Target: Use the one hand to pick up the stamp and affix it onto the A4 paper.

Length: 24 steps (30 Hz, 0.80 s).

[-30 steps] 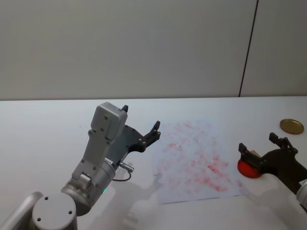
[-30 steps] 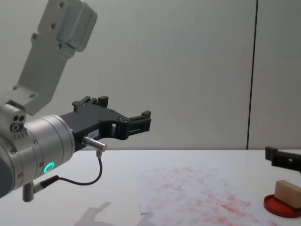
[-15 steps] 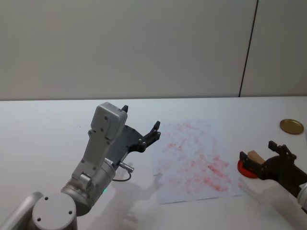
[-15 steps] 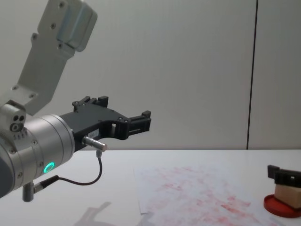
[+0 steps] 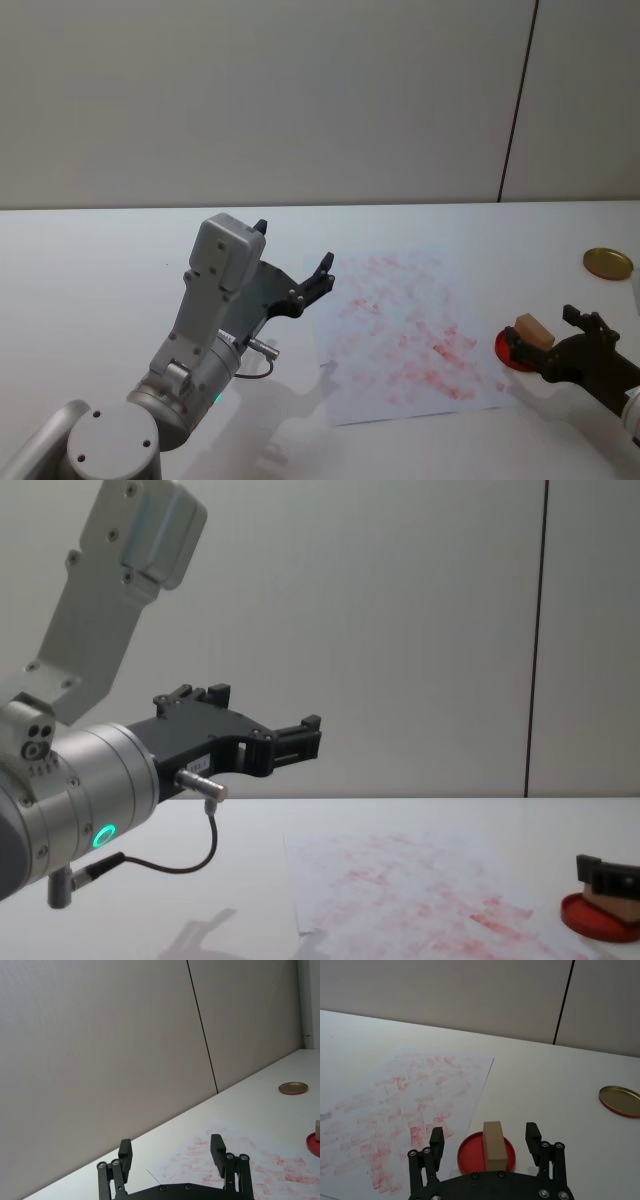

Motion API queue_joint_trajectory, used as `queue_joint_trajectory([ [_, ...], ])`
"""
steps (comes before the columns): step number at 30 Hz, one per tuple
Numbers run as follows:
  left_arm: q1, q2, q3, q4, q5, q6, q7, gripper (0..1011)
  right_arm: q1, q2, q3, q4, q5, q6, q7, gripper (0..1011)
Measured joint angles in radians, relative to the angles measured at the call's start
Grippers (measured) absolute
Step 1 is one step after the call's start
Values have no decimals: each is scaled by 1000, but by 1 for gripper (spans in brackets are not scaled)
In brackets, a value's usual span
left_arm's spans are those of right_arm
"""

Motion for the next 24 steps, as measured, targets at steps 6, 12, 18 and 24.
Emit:
queue_joint_trajectory([
  [6, 0, 0, 0, 0, 0, 0, 0, 993, 5, -2, 1, 15, 0, 9, 1, 1001],
  [12, 0, 0, 0, 0, 0, 0, 0, 993, 10, -4, 1, 31, 4, 19, 5, 978],
  [18, 0, 0, 0, 0, 0, 0, 0, 993, 16, -8, -1, 46, 5, 25, 9, 865],
  [24, 0, 0, 0, 0, 0, 0, 0, 993, 22, -12, -4, 62, 4, 24, 10, 686],
])
